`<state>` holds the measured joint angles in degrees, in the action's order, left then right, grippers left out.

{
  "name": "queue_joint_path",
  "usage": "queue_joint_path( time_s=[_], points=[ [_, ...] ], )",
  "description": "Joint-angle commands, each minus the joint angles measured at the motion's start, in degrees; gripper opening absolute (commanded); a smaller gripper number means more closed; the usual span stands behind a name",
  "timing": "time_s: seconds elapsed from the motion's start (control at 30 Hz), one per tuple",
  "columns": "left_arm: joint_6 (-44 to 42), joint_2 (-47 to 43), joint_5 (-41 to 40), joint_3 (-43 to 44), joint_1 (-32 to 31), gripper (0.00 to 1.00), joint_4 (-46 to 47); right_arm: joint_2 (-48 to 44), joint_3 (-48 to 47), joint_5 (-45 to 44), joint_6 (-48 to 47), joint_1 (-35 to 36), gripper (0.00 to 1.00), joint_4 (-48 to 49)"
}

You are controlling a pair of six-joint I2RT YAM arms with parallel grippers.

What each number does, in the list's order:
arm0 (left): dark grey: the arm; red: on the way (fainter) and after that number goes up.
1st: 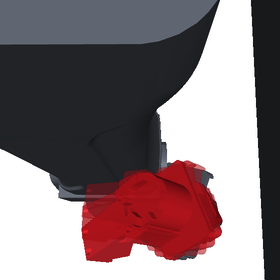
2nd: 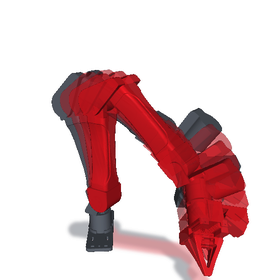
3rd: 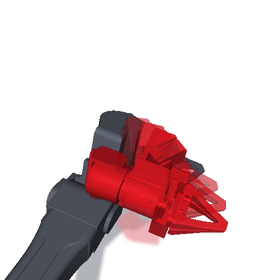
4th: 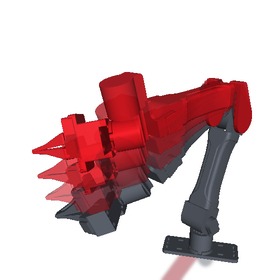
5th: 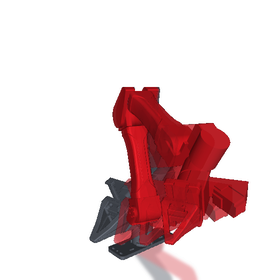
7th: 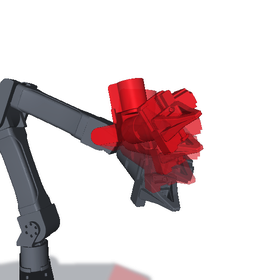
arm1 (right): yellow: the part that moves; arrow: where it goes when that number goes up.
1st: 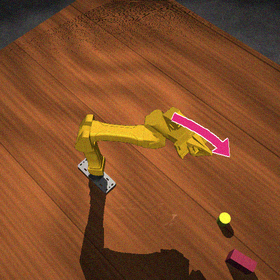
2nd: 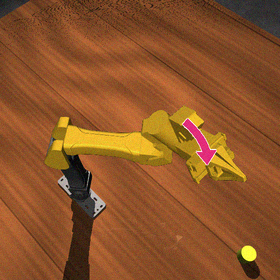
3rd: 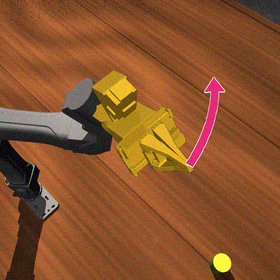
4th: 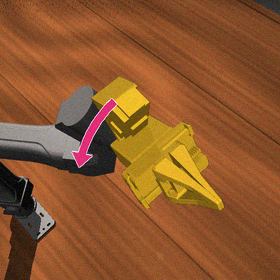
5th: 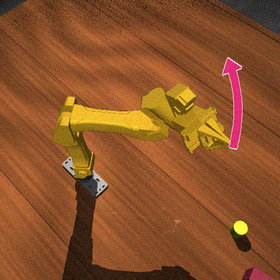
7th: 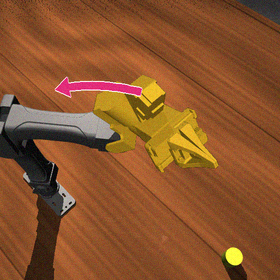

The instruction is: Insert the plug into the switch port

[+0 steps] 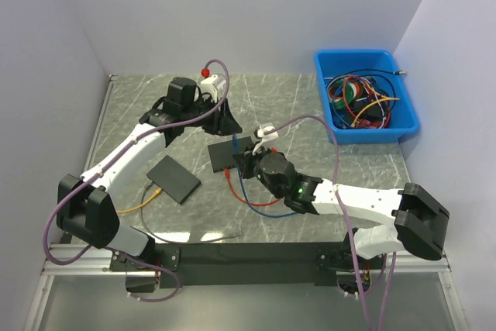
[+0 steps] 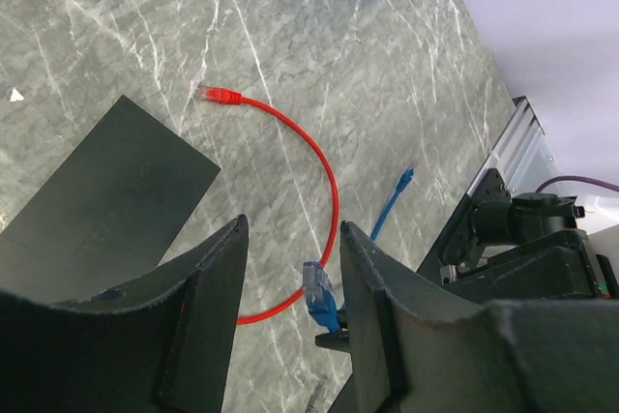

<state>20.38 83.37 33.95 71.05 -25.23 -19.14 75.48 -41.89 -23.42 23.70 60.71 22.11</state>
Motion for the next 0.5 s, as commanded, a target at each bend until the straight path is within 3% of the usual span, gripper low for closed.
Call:
queue_joint_path(
  time_s=[0.0, 0.2, 0.33, 0.47],
  points=[
    [-1.0, -1.9, 1.7, 0.1, -0.3, 0.49, 1.6, 0.0, -2.6, 0.1, -0.2, -0.4, 0.0, 2.0],
    [-1.0, -2.0, 2.3, -0.1, -0.3, 0.43, 1.7, 1.1, -3.7, -1.3, 0.0, -0.7, 0.0, 1.4],
    [-1.0, -1.8, 2.4, 0.0, -0.3, 0.3, 1.7, 1.9, -4.5, -1.4, 0.0, -1.1, 0.0, 1.9],
    [-1.0, -1.8, 2.6, 0.0, -0.3, 0.3, 1.6, 2.2, -4.6, -1.4, 0.4, -1.8, 0.0, 2.7]
  ],
)
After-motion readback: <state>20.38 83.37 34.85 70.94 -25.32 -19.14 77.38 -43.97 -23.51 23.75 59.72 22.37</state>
